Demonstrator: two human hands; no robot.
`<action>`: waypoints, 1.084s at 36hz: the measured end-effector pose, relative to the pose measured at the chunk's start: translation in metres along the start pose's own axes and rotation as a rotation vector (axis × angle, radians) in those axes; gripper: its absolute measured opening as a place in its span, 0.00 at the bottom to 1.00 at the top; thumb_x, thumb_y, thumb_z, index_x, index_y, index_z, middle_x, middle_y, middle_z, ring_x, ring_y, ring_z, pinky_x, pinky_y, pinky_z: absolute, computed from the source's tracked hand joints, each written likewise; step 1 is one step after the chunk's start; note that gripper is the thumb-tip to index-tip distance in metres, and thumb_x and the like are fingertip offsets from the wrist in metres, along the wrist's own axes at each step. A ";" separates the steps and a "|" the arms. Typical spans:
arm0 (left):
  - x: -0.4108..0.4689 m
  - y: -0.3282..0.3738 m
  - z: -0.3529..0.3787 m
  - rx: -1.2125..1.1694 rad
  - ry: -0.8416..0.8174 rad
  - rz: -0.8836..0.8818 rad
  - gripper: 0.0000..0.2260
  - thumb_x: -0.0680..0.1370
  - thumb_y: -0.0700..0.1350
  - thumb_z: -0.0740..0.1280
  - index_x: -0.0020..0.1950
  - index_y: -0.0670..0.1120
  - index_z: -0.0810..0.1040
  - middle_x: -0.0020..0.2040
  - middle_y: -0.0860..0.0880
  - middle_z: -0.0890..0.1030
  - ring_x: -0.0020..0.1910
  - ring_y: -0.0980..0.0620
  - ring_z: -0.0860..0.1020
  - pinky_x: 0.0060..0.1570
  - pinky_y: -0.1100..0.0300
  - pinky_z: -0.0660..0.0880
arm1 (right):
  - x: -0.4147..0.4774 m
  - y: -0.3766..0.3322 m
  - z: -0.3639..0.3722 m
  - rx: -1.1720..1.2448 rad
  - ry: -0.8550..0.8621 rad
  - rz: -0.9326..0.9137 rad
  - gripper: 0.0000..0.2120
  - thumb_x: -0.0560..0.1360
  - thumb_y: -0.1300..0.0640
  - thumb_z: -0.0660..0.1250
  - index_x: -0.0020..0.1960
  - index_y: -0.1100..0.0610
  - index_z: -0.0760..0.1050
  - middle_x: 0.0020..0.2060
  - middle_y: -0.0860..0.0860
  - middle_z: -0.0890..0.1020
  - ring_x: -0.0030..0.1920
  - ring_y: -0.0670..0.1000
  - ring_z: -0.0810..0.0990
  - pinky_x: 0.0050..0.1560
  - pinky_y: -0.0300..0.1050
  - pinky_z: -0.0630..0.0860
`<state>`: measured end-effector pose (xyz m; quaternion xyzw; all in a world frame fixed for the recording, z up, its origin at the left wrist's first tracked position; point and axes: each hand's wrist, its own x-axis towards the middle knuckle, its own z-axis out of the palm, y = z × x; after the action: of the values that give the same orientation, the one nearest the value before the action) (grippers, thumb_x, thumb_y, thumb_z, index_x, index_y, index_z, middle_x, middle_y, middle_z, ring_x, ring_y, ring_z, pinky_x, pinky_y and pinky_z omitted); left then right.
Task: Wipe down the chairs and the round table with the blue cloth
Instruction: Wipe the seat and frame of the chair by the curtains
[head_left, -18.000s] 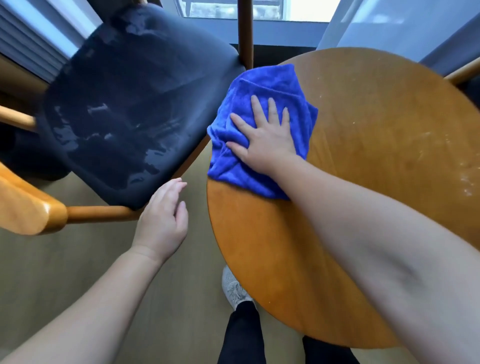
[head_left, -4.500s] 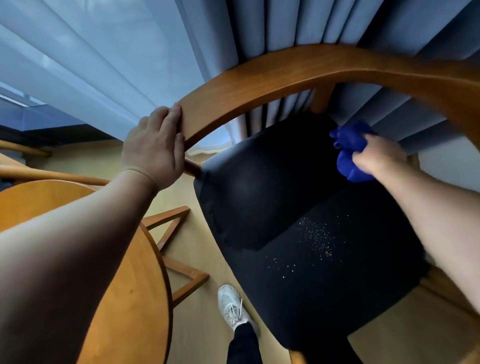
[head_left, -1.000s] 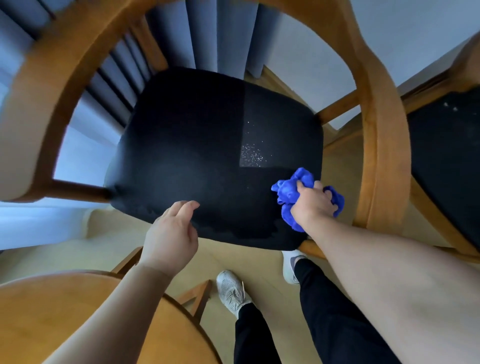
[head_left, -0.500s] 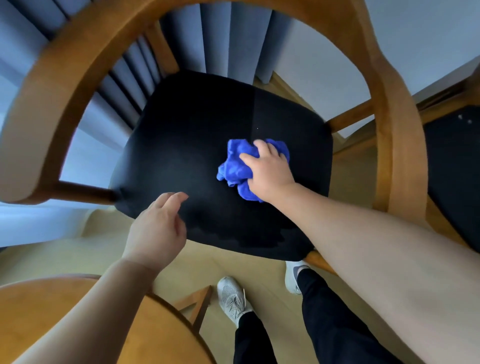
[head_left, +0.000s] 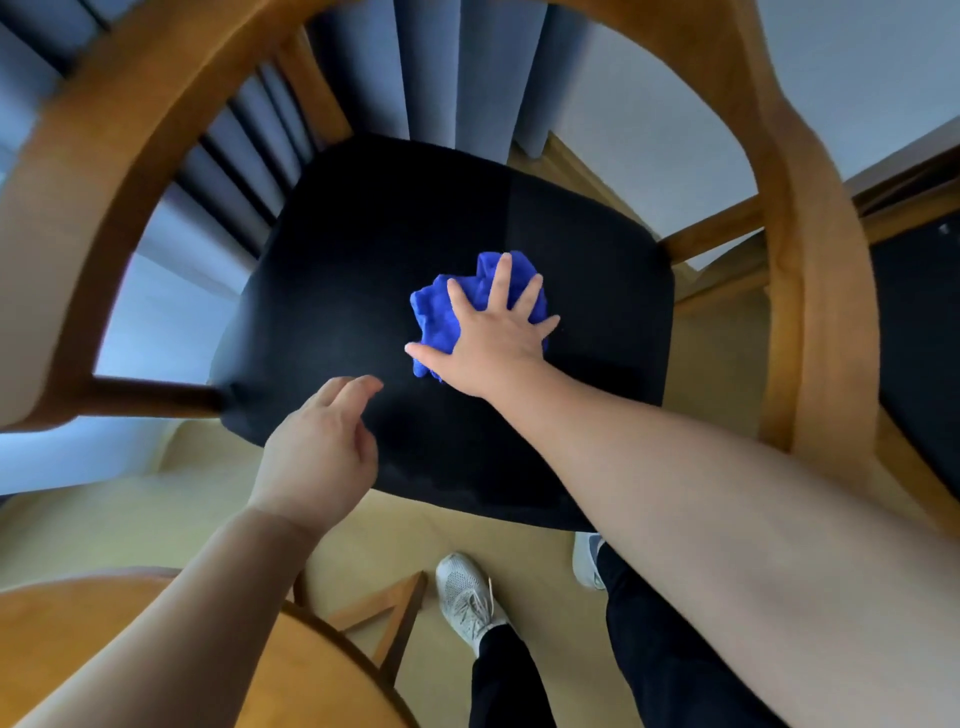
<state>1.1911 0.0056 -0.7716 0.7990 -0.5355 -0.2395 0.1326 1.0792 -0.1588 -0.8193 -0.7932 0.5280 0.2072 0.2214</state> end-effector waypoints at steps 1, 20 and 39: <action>0.002 0.000 0.001 0.000 -0.001 0.000 0.19 0.72 0.33 0.63 0.62 0.44 0.75 0.55 0.46 0.78 0.43 0.42 0.80 0.39 0.51 0.78 | 0.003 -0.002 0.003 -0.024 -0.005 0.001 0.47 0.67 0.22 0.57 0.78 0.40 0.45 0.76 0.57 0.31 0.73 0.72 0.34 0.65 0.79 0.50; 0.013 0.013 0.019 0.009 -0.028 0.002 0.19 0.74 0.35 0.63 0.64 0.47 0.74 0.56 0.50 0.79 0.46 0.46 0.79 0.41 0.54 0.77 | 0.004 0.081 0.006 -0.217 0.099 -0.125 0.30 0.74 0.47 0.65 0.73 0.39 0.59 0.73 0.48 0.55 0.66 0.62 0.60 0.54 0.54 0.73; 0.014 -0.007 -0.013 0.005 0.016 0.031 0.18 0.73 0.35 0.62 0.62 0.46 0.75 0.55 0.49 0.79 0.48 0.43 0.80 0.42 0.50 0.78 | -0.017 0.133 -0.028 -0.073 0.218 0.237 0.28 0.76 0.46 0.63 0.74 0.42 0.61 0.72 0.52 0.59 0.66 0.62 0.64 0.58 0.54 0.73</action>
<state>1.2078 -0.0055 -0.7670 0.7928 -0.5474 -0.2295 0.1385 0.9523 -0.2077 -0.8044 -0.7507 0.6310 0.1636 0.1077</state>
